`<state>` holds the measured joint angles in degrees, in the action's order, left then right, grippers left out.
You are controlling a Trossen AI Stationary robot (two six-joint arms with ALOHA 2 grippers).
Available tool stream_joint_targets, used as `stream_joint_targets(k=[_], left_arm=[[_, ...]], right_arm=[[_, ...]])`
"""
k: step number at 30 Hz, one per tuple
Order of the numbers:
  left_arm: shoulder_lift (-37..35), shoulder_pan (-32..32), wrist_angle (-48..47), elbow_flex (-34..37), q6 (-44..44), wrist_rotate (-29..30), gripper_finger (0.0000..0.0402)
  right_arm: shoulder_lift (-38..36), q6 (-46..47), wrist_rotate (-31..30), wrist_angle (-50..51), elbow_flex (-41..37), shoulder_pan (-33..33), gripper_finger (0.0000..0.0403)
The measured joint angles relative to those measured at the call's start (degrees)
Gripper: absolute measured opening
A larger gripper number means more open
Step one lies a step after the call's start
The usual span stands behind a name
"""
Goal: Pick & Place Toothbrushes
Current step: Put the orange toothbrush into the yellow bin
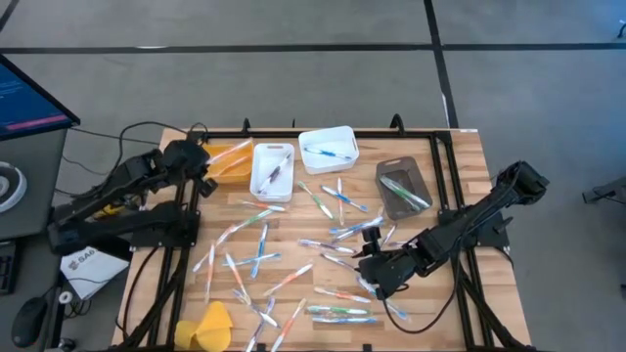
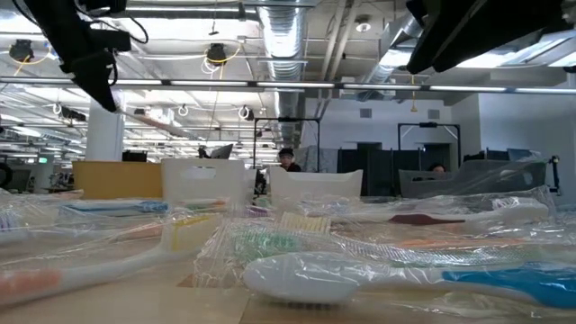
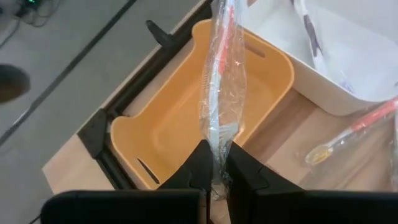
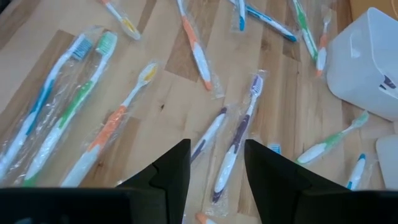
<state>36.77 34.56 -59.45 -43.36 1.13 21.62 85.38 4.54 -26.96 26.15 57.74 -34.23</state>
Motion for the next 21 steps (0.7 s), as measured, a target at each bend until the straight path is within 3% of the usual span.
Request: stream_joint_targets(k=[15,21], left_arm=[[3.8,11.9,4.9,1.4,6.2,-9.8,0.0012],[5.6,14.9,4.8,1.4,6.4,-10.3,0.0012]], right_arm=[[0.0,0.0,0.0,0.0,0.0,-1.7,0.0145],[0.0,0.0,0.0,0.0,0.0,-1.6,0.0145]])
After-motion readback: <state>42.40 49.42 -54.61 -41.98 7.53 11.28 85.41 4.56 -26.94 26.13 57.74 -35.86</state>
